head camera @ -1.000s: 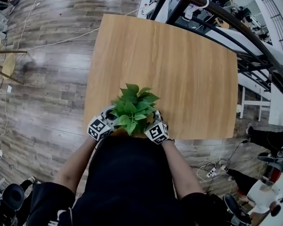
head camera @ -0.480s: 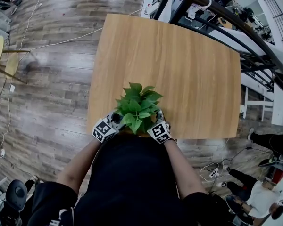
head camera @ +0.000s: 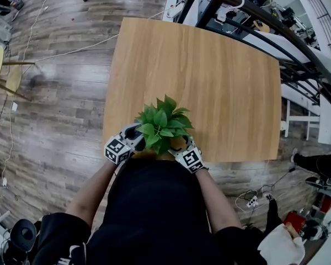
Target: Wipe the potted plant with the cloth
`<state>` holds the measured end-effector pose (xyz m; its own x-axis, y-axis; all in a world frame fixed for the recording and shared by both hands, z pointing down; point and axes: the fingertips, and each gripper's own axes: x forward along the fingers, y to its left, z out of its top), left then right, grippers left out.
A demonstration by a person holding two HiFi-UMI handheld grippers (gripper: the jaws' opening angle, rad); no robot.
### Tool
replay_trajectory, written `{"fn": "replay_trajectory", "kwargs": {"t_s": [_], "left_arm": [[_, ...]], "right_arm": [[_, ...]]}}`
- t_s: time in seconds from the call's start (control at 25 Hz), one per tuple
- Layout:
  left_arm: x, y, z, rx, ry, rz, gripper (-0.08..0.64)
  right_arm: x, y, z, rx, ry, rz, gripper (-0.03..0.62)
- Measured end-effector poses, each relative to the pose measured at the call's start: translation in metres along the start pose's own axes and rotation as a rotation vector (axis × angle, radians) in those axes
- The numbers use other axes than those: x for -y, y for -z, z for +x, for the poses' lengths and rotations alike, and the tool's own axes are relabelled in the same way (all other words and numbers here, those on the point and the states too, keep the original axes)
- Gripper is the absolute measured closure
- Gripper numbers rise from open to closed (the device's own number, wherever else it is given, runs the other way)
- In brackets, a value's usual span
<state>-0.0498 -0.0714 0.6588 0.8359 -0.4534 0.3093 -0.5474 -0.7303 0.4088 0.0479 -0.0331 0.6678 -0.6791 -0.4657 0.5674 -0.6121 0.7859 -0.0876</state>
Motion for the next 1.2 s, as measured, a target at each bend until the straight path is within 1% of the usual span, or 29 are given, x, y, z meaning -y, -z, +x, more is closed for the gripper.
{"fn": "replay_trajectory", "kwargs": {"t_s": [0.04, 0.08, 0.12, 0.2, 0.28, 0.4, 0.48, 0.56, 0.64, 0.72, 0.8, 0.88, 0.92, 1.0, 1.08, 1.12, 1.2], "left_arm": [[-0.003, -0.002, -0.001, 0.006, -0.008, -0.003, 0.422], [-0.003, -0.004, -0.001, 0.006, -0.01, -0.004, 0.422], [-0.003, -0.006, -0.001, 0.004, -0.011, -0.007, 0.422], [0.0, -0.013, 0.0, -0.005, -0.015, -0.018, 0.422], [0.002, -0.015, 0.003, -0.008, -0.013, -0.021, 0.422], [0.006, -0.018, 0.007, -0.007, 0.0, -0.004, 0.422], [0.012, -0.021, 0.007, -0.009, 0.014, 0.0, 0.422], [0.019, -0.013, 0.007, -0.02, 0.037, 0.002, 0.422], [0.03, -0.006, 0.01, -0.02, 0.06, -0.011, 0.422], [0.04, -0.01, 0.014, -0.01, 0.066, -0.038, 0.422], [0.036, -0.006, 0.013, 0.001, 0.049, -0.042, 0.422], [0.024, 0.002, 0.011, 0.0, 0.024, -0.025, 0.422], [0.019, 0.001, 0.009, -0.001, 0.012, -0.023, 0.422], [0.011, -0.009, 0.005, -0.001, -0.01, -0.033, 0.422], [0.001, -0.015, 0.002, 0.013, -0.029, -0.042, 0.422], [-0.002, -0.017, 0.001, 0.02, -0.035, -0.046, 0.422], [-0.007, -0.021, 0.0, 0.022, -0.042, -0.047, 0.422]], "right_arm": [[0.007, -0.003, 0.0, 0.013, 0.02, 0.002, 0.253], [0.013, -0.006, 0.001, 0.016, 0.036, -0.017, 0.252], [0.016, -0.008, 0.003, 0.008, 0.04, -0.058, 0.252], [0.017, -0.013, 0.009, -0.022, 0.025, -0.151, 0.252], [0.017, -0.017, 0.013, -0.035, 0.013, -0.191, 0.252], [0.017, -0.017, 0.016, -0.041, 0.018, -0.183, 0.252], [0.017, -0.017, 0.017, -0.037, 0.035, -0.16, 0.253], [0.018, -0.02, 0.017, -0.024, 0.055, -0.132, 0.253], [0.021, -0.021, 0.018, -0.013, 0.074, -0.109, 0.253], [0.024, -0.022, 0.019, -0.006, 0.087, -0.095, 0.253], [0.024, -0.022, 0.018, -0.004, 0.094, -0.093, 0.253], [0.02, -0.021, 0.017, -0.006, 0.097, -0.104, 0.253], [0.016, -0.021, 0.016, -0.006, 0.088, -0.111, 0.253], [0.004, -0.018, 0.013, -0.005, 0.045, -0.123, 0.253], [-0.005, -0.013, 0.009, -0.009, 0.013, -0.133, 0.252], [-0.005, -0.01, 0.007, -0.015, 0.016, -0.131, 0.252], [0.005, -0.003, 0.005, -0.028, 0.058, -0.105, 0.252]]}}
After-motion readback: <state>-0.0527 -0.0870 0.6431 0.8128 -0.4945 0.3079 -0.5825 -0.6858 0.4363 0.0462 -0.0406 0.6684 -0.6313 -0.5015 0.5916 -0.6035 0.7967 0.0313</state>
